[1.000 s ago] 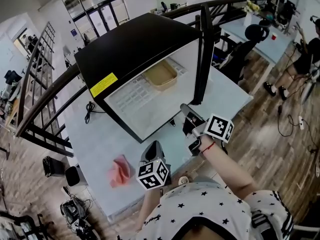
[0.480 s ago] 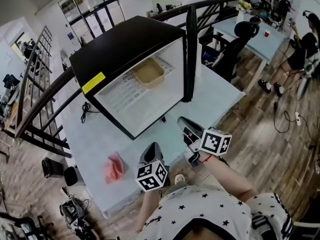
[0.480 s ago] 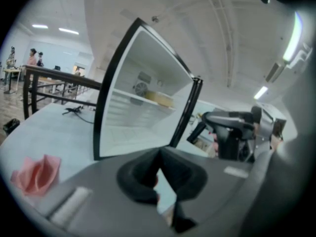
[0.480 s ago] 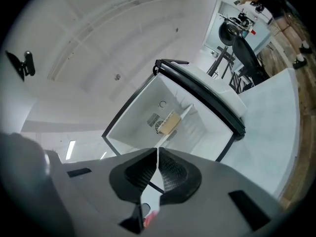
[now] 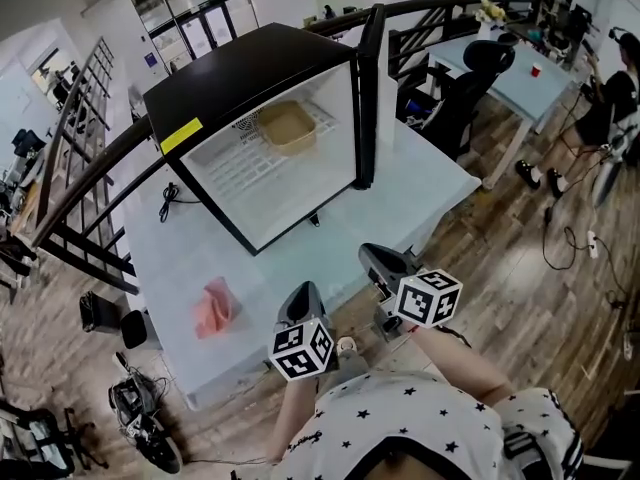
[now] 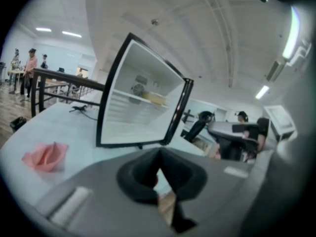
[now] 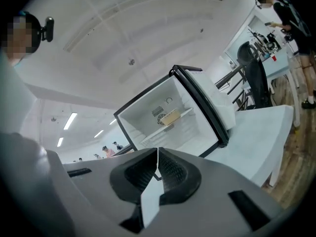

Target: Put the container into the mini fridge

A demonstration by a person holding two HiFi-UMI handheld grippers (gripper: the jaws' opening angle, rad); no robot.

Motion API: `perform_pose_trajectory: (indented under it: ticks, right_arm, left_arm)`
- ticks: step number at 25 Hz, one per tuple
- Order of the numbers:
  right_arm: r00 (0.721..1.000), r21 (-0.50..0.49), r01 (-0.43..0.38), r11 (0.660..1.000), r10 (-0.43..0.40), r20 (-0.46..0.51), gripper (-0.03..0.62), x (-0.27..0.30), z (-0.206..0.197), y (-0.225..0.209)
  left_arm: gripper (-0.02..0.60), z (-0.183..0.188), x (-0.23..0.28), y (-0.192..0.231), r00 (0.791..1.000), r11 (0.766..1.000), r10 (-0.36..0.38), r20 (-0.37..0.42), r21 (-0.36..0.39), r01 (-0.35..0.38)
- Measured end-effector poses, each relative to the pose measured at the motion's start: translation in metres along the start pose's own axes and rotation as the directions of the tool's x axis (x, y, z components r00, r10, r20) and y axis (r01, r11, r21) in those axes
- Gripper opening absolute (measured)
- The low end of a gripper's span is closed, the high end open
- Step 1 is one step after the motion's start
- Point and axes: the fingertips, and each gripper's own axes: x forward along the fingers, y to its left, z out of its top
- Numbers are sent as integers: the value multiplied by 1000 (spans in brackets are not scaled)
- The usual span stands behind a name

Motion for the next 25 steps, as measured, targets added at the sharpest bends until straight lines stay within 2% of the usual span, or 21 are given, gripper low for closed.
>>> perform_pose_trajectory:
  ticks: [4, 14, 25]
  right_arm:
    - [1000, -60, -6, 998, 4, -26, 26, -21, -10, 4]
    - [997, -135, -43, 990, 33, -76, 26, -69, -32, 18]
    - [994, -149, -73, 986, 61, -86, 26, -108, -50, 28]
  left_arm:
    - [6, -13, -17, -13, 1000, 1000, 11, -5, 3, -11]
    - [6, -38, -55, -40, 999, 999, 37, -3, 4, -37]
    - [6, -61, -84, -66, 999, 999, 44, 5, 9, -45]
